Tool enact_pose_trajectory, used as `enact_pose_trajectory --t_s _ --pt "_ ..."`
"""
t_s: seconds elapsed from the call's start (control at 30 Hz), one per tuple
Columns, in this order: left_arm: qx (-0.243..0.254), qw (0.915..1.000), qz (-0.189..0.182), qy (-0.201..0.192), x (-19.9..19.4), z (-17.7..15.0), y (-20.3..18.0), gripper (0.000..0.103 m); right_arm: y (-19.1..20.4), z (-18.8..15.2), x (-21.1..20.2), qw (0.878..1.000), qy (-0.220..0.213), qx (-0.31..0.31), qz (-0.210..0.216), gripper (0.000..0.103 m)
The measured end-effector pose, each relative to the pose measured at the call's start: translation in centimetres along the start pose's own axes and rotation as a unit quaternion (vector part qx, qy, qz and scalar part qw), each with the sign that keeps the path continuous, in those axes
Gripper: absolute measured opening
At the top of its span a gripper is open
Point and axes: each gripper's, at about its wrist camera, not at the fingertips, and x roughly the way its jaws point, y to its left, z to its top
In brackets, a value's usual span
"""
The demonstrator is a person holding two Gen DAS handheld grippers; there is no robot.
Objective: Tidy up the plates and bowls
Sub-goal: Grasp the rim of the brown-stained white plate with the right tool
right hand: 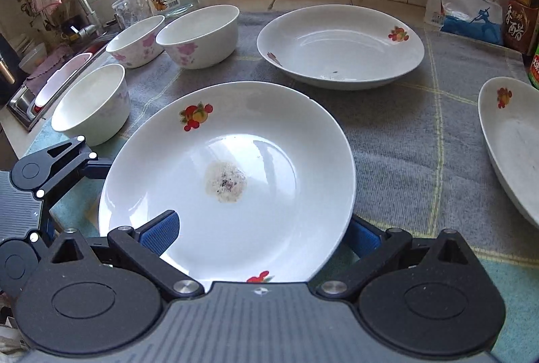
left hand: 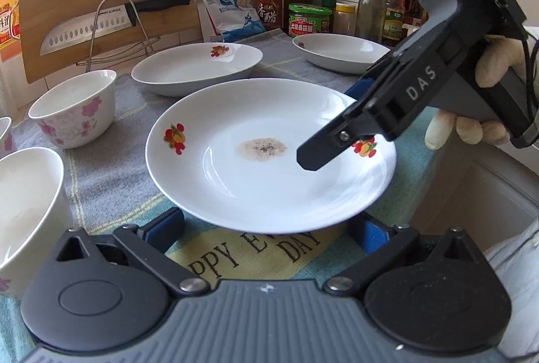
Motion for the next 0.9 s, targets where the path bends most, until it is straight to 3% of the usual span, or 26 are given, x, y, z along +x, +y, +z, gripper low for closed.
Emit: enact_pose_trajectory --t_s 0.3,0.6,0.73,0.9 --pt "0.002 1.0000 0.001 0.001 0.1 0.1 0.0 0.103 -1.1 1.2 0.2 0.999 0.026 0.013 0.022 0.103" --pt "0.011 0.9999 -0.007 0.000 0.2 0.2 0.1 0.103 -1.9 4.1 1.5 0.996 0.065 -0.015 0.066 0.103" --pt "0.014 0.9998 -0.012 0.000 0.2 0.3 0.2 0.103 -2.9 5.0 1.7 0.993 0.073 -0.007 0.096 0.103" --pt "0.017 0.9997 -0.015 0.004 0.3 0.5 0.3 0.102 -3.5 6.1 1.9 0.992 0.072 -0.013 0.102 0.103"
